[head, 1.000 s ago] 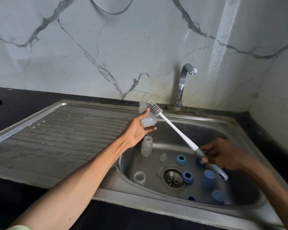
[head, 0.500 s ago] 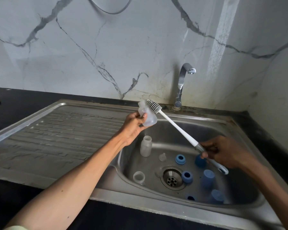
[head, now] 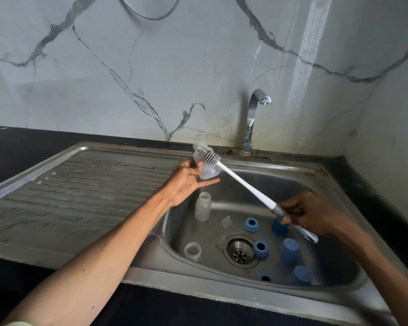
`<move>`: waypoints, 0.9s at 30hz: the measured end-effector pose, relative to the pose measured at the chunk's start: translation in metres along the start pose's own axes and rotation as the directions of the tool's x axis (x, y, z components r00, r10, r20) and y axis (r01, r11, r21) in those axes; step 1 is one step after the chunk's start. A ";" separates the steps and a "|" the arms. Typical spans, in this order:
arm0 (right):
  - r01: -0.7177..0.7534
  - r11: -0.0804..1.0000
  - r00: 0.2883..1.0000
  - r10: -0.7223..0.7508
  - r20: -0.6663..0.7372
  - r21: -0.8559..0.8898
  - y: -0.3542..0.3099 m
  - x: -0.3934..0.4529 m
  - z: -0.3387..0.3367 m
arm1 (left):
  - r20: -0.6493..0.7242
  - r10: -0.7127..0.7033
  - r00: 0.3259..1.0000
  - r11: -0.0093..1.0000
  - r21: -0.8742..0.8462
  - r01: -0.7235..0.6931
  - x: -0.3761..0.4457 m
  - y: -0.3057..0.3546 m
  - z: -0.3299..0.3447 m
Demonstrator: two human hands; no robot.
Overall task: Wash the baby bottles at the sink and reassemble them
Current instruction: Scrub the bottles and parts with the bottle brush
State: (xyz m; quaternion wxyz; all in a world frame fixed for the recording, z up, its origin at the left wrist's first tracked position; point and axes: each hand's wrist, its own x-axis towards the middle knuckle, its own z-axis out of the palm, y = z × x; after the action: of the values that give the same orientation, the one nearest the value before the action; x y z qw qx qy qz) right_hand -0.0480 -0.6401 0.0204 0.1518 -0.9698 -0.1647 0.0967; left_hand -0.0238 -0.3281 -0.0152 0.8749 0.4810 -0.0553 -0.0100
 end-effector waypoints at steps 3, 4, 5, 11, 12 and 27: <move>-0.014 1.000 1.000 0.014 0.009 0.010 0.002 -0.001 -0.001 | -0.019 -0.021 1.000 0.999 -0.038 0.021 -0.003 0.002 0.003; -0.015 1.000 1.000 0.015 0.015 0.010 0.002 -0.001 -0.001 | -0.022 -0.026 0.999 0.998 -0.053 0.024 -0.004 0.002 0.003; -0.015 1.000 1.000 0.015 0.019 0.014 0.002 -0.001 -0.001 | -0.021 -0.028 0.999 0.997 -0.068 0.026 -0.004 0.002 0.004; -0.013 0.997 1.000 0.012 0.017 0.070 0.000 0.002 0.005 | -0.029 -0.073 0.997 0.979 -0.191 0.066 -0.004 0.002 0.002; -0.008 0.997 1.000 0.006 0.022 0.074 0.000 0.003 0.006 | -0.049 -0.079 0.996 0.978 -0.199 0.068 -0.003 0.002 0.002; 0.042 0.999 0.998 -0.043 0.035 0.020 -0.004 0.004 0.010 | -0.169 -0.040 0.985 0.971 -0.239 -0.002 0.000 -0.003 0.012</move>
State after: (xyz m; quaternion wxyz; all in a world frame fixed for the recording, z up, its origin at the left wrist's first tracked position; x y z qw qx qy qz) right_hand -0.0476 -0.6324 0.0117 0.1603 -0.9627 -0.1870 0.1122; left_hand -0.0253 -0.3399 -0.0114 0.9276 0.3723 0.0271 0.0167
